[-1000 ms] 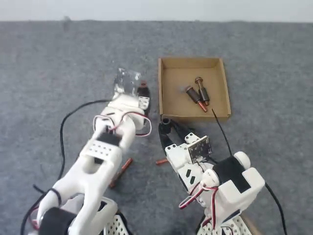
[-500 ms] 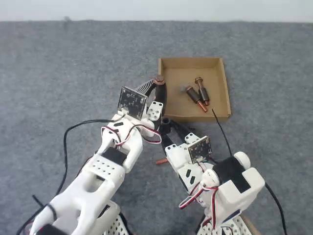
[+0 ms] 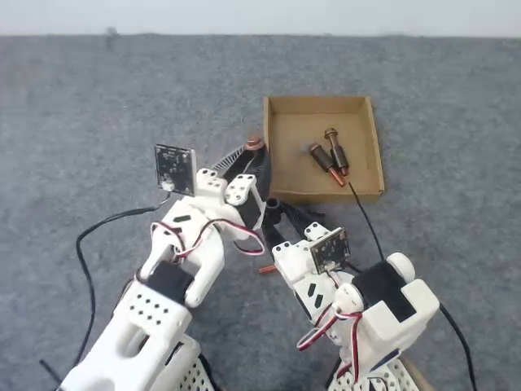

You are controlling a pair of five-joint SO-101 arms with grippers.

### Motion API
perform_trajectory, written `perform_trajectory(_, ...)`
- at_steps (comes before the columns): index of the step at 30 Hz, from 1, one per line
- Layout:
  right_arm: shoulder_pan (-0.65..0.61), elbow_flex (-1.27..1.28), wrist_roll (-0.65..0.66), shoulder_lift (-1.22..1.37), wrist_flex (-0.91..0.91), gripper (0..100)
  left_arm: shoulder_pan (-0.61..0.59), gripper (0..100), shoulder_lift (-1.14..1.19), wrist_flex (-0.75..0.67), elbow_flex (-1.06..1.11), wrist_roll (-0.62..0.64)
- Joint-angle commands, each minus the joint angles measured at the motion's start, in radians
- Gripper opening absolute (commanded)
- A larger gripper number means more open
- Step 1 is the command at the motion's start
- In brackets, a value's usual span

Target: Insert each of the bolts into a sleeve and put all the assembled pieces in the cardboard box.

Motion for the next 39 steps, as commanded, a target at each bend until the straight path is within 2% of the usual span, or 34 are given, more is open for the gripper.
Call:
perform_trajectory(1,-0.013,0.015,0.017,-0.058,-0.005,0.6,0.003,1,-0.087,-0.015,0.05,0.012)
perform_trajectory(10,-0.013,0.035,0.017,-0.059,-0.076,0.6,0.011,1,-0.226,-0.014,0.14,-0.005)
perform_trajectory(15,-0.015,0.034,0.014,-0.054,-0.076,0.6,0.011,1,-0.224,-0.025,0.145,-0.038)
perform_trajectory(18,-0.013,0.032,0.015,-0.051,-0.062,0.6,0.014,1,-0.224,-0.08,0.147,-0.04)
perform_trajectory(31,-0.013,0.032,0.015,-0.048,-0.061,0.6,0.025,1,-0.195,-0.097,0.145,-0.075)
perform_trajectory(36,-0.016,0.032,0.015,-0.048,-0.061,0.6,0.02,1,0.018,-0.338,0.12,-0.075)
perform_trajectory(39,-0.018,0.032,0.017,-0.047,-0.059,0.6,0.021,1,0.106,-0.362,0.096,-0.077)
